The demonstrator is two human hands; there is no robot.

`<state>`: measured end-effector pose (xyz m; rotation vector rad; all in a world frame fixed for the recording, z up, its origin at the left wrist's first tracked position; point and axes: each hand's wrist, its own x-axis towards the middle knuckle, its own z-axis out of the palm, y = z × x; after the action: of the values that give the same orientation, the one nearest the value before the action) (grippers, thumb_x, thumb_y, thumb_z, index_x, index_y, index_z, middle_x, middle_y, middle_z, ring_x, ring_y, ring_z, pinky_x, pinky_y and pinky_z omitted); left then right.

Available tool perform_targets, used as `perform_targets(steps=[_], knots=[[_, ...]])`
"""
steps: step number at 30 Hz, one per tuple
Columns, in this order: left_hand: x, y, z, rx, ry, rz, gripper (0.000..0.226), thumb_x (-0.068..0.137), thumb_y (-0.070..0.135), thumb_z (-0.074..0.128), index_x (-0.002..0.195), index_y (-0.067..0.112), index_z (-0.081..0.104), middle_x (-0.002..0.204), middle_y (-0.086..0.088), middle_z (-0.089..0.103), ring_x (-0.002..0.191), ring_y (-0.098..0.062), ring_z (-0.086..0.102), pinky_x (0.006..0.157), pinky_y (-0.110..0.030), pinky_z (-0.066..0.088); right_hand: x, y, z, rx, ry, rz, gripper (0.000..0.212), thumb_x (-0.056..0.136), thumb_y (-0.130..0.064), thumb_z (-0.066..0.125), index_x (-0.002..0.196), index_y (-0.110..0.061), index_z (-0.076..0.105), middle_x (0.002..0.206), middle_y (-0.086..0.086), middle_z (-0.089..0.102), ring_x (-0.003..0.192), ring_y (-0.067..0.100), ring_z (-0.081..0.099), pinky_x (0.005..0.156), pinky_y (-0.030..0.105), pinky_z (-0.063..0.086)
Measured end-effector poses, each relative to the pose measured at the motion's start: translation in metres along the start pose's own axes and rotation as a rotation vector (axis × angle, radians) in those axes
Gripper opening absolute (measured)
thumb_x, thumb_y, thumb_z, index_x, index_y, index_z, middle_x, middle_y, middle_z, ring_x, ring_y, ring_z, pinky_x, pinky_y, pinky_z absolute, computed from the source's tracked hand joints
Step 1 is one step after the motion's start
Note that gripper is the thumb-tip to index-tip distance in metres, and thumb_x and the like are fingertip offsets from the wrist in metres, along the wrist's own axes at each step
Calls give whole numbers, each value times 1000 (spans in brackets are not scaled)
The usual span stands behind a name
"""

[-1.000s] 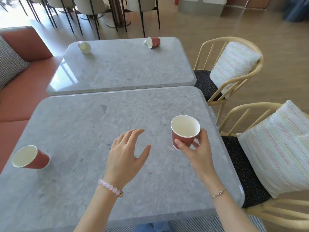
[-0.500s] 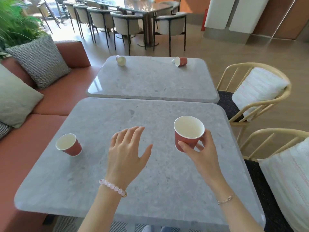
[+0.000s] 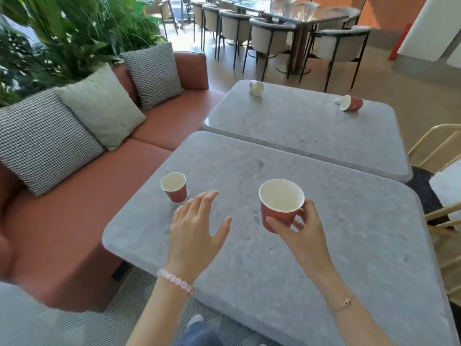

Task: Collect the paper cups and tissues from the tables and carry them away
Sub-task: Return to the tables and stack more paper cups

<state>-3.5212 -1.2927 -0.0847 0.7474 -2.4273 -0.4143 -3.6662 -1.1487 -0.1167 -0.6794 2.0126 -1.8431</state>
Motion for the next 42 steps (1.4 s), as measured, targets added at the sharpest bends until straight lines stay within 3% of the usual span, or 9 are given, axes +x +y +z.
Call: perform_targets(steps=[9,19,25,29,32,36,42], knots=[[8,-101,-12,-116,-53,-117,46,82,28,71,122,12,56,119,0,62,109,-22,57,91,-40,46,13,-6,100,9,-58,49,54,68,-15,83,109,-33,53,111,-14,61,98,-10,58,74,4,45],[29,-218,18,-321,-204,-243,46,84,29,68,125,13,53,123,1,59,113,-18,55,95,-34,45,31,-1,196,-34,19,107,54,66,-17,83,108,-32,53,110,-16,62,97,-10,58,75,4,44],[51,-252,63,-547,-250,-493,75,75,31,78,136,15,38,135,3,45,125,-13,44,101,-27,38,40,4,211,-55,90,154,53,67,-16,83,107,-34,53,110,-15,62,97,-11,58,74,3,44],[66,-264,87,-682,-296,-568,92,68,29,83,141,19,29,141,6,38,130,-7,37,102,-22,31,47,8,215,-65,115,179,52,67,-16,83,105,-34,54,109,-15,62,97,-9,58,75,4,44],[76,-266,99,-746,-318,-578,94,62,28,86,139,23,31,138,8,41,127,-3,39,97,-15,33,52,10,215,-68,139,192,52,66,-17,83,104,-36,54,107,-17,62,97,-9,58,75,4,44],[85,-263,108,-791,-318,-594,84,58,30,84,129,33,38,122,23,50,107,22,43,76,4,33,57,15,214,-65,157,209,54,65,-19,84,105,-39,54,108,-21,62,100,-8,58,76,5,45],[88,-260,113,-770,-259,-622,64,64,26,85,112,40,45,110,27,55,99,23,47,72,4,35,59,19,211,-78,170,207,55,66,-20,84,109,-39,54,108,-23,61,101,-6,58,78,5,45]])
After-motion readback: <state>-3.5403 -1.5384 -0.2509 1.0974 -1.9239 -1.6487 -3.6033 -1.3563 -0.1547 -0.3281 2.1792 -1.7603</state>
